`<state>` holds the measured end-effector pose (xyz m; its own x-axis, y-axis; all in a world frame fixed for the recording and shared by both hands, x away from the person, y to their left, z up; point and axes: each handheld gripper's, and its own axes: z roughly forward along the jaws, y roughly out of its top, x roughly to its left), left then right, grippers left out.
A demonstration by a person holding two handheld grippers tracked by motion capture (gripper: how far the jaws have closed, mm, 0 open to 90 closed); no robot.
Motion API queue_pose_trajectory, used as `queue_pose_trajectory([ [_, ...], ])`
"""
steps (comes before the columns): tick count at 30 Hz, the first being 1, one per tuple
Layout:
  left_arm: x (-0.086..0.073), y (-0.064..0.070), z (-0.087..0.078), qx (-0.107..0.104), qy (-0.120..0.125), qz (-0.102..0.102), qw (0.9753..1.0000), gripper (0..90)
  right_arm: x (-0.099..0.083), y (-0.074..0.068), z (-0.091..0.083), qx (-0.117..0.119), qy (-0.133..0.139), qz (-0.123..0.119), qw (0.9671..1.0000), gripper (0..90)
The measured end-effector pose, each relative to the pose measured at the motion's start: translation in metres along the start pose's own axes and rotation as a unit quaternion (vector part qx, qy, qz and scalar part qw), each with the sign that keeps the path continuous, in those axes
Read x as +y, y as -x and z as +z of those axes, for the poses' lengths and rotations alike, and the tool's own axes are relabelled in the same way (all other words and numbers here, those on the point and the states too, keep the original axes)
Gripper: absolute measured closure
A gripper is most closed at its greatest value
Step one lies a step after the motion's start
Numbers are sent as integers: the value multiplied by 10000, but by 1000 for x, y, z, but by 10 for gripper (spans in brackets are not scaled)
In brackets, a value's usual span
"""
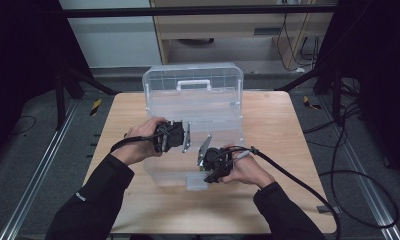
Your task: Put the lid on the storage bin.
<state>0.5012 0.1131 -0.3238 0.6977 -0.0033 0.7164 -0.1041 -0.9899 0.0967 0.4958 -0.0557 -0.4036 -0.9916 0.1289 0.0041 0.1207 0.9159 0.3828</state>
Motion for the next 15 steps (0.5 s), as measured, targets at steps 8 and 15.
queue_pose_trajectory([
  [8, 1, 5, -2, 29, -38, -14, 10000, 782, 0, -1, -1, -60, 5, -4, 10000, 670],
  [15, 0, 11, -3, 85, 4, -15, 10000, 781, -1, -4, -1, -150, 42, 15, 9999, 660],
])
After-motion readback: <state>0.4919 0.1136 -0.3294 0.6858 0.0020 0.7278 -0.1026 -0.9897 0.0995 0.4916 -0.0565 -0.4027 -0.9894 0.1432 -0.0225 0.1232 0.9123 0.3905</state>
